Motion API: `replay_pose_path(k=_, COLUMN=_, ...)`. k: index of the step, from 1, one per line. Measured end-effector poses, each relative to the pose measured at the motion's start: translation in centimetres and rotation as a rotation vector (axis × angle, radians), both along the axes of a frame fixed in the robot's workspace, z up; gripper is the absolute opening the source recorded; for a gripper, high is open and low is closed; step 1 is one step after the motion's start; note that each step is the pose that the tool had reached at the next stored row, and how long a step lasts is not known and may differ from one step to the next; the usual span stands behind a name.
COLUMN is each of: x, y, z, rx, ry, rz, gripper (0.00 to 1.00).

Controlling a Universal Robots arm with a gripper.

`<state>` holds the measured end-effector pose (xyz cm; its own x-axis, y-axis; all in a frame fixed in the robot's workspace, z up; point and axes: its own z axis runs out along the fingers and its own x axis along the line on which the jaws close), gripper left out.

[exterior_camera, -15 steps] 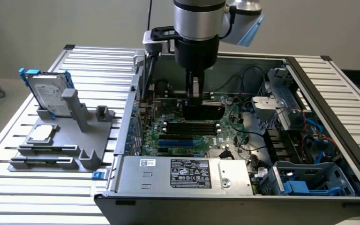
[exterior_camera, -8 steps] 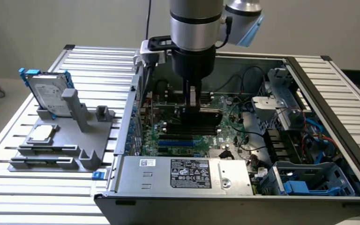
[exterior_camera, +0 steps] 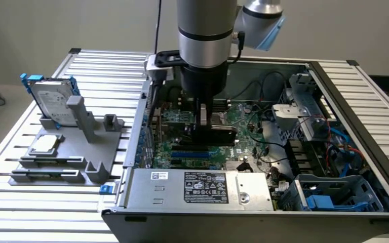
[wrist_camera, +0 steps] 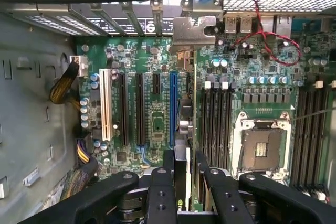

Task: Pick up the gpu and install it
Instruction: 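Insert the gpu into the slot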

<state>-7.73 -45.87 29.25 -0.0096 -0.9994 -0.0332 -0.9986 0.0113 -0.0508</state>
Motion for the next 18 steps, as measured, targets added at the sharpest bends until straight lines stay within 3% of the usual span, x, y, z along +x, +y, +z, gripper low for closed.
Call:
replay_pose_path(k=4, x=-0.5, y=-0.39, z=-0.73, rx=0.0000, ry=0.0001, rz=0.000, gripper=0.27)
replay_pose_path(k=13, x=-0.8, y=-0.41, z=-1.22, rx=0.0005, ry=0.0000, rz=0.000, gripper=0.27)
replay_pose_path(k=18, x=-0.9, y=-0.42, z=-1.85, rx=0.0002, ry=0.0046, rz=0.000, gripper=0.27)
